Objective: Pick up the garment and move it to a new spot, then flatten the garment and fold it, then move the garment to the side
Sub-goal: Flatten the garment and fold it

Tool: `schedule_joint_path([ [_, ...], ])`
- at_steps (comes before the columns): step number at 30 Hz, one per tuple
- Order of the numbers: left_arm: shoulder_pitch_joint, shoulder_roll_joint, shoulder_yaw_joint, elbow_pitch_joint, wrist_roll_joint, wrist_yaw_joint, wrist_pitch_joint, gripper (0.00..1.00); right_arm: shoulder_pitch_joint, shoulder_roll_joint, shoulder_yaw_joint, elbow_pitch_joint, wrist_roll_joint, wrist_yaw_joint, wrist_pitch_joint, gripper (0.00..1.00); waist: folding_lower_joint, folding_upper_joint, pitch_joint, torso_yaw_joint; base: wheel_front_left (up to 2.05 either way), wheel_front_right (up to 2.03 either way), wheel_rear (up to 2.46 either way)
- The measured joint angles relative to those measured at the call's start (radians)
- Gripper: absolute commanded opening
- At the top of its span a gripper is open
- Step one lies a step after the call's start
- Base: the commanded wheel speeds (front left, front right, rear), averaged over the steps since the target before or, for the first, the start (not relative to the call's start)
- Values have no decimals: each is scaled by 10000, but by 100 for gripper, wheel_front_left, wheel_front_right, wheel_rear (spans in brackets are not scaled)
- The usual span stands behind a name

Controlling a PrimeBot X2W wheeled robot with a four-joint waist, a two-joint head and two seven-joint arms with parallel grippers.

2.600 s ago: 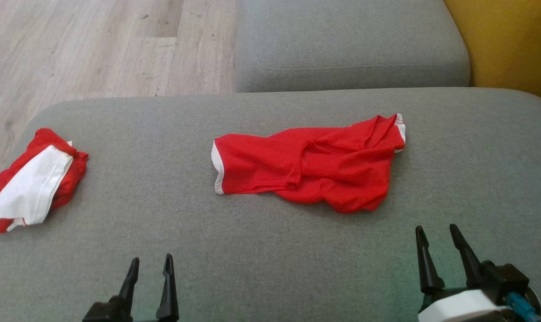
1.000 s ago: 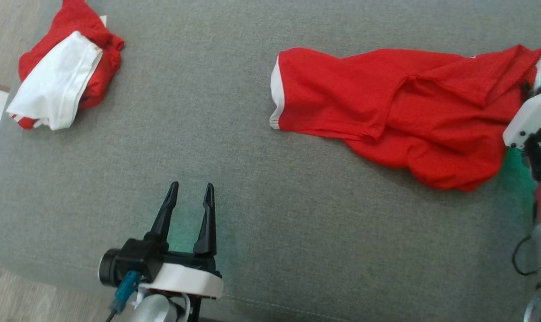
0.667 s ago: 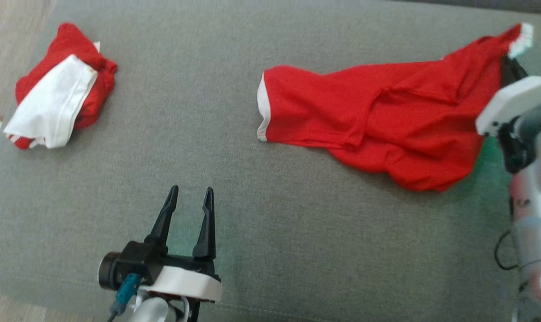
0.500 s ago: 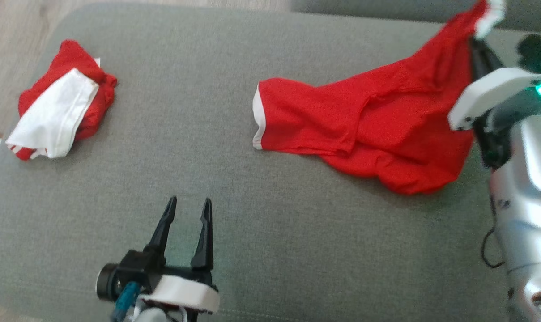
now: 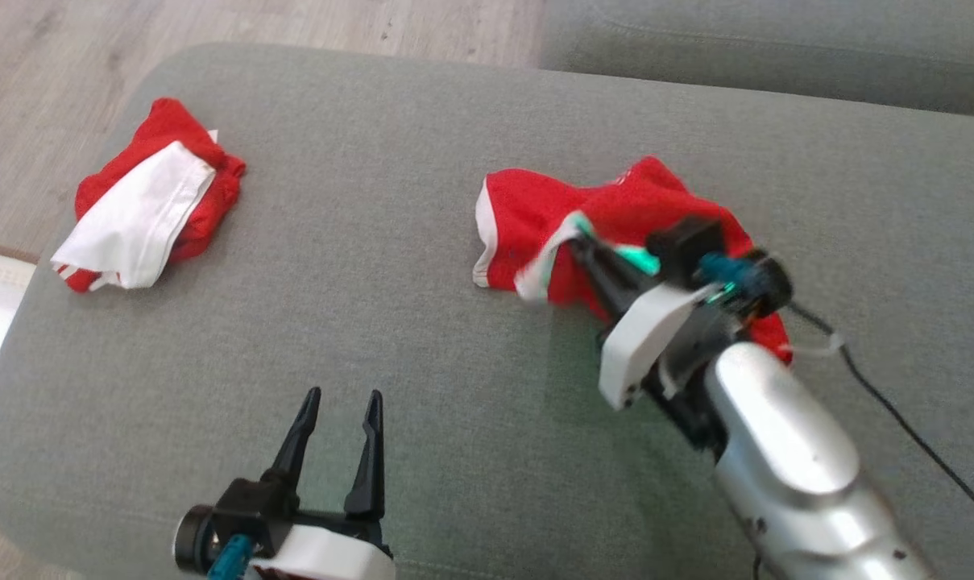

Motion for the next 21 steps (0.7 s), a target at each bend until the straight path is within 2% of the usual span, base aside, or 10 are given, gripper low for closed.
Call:
schedule_joint_path([
  [8, -8, -21, -94, -36, -71, 0, -4, 100, 140, 2, 1739, 445, 623, 0, -134, 0, 2, 0, 283, 407, 0, 0, 0],
  [17, -41, -96, -134, 151, -71, -4, -29, 100, 115, 0, 2209, 673, 1285, -2, -924, 0, 2, 0, 304, 676, 0, 0, 0],
  [18, -42, -102, -134, 173, -73, -4, -29, 100, 115, 0, 2270, 709, 1321, -2, -978, 18, 2, 0, 297, 687, 0, 0, 0],
  [19, -42, -104, -134, 192, -73, -4, -31, 100, 115, 0, 2355, 736, 1356, 0, -1001, 47, 2, 0, 293, 692, 0, 0, 0],
  [20, -43, -105, -134, 201, -73, -4, -33, 100, 117, 0, 2451, 775, 1356, -2, -999, 100, 1, 0, 293, 690, 0, 0, 0],
  [21, -43, -105, -134, 213, -75, -4, -90, 100, 117, 0, 2577, 813, 1360, 0, -997, 100, 2, 0, 297, 678, 0, 0, 0],
])
